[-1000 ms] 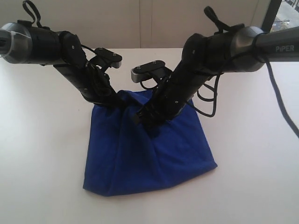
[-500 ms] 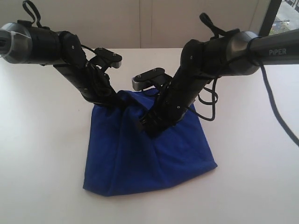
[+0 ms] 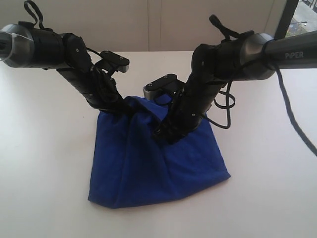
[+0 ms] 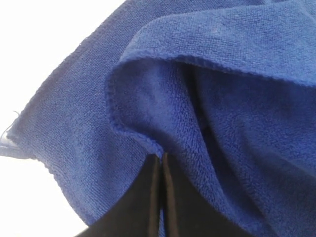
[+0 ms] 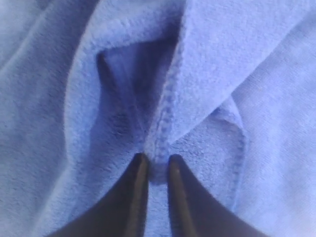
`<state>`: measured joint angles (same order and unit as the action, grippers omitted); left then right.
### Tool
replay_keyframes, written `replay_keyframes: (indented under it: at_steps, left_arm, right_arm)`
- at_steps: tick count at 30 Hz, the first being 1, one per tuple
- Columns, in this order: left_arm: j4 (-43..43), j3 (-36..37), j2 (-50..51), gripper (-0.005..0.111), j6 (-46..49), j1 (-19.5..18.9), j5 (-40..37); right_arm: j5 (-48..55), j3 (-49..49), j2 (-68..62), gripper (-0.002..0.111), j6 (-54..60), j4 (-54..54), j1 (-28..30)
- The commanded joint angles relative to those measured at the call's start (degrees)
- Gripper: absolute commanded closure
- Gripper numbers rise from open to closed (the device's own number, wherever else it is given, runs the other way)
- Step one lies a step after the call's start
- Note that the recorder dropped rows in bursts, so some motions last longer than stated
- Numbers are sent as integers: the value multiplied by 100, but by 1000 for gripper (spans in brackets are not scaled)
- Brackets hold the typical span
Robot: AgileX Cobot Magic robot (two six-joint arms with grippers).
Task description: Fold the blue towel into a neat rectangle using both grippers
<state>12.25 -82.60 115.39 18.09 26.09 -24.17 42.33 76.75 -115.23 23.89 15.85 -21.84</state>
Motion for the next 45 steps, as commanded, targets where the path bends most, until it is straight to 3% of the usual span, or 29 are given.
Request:
replay_keyframes:
  at_steps: [1,18,27,35,45]
  left_arm:
    - [50,-16,-61,107,-28,-4,-106]
    - [282,-16,-715,107,-33,38,-951]
    - [274,58,-1421,107,-33,565,-1963]
    - [-164,747,-2400,107,-590,931,-2086]
    - [-116,1708,-3812,107,-619,944,-2072]
  right_arm:
    - [-2,-16,17,106,-76,-151,18]
    - [-43,-16,800,108,-376,-1203,18]
    - [734,-16,1718,108,-879,-2132,18]
    - [1392,-16,2501,108,-932,-2606,18]
    - [2065,-16,3368,108,-1067,-2646,18]
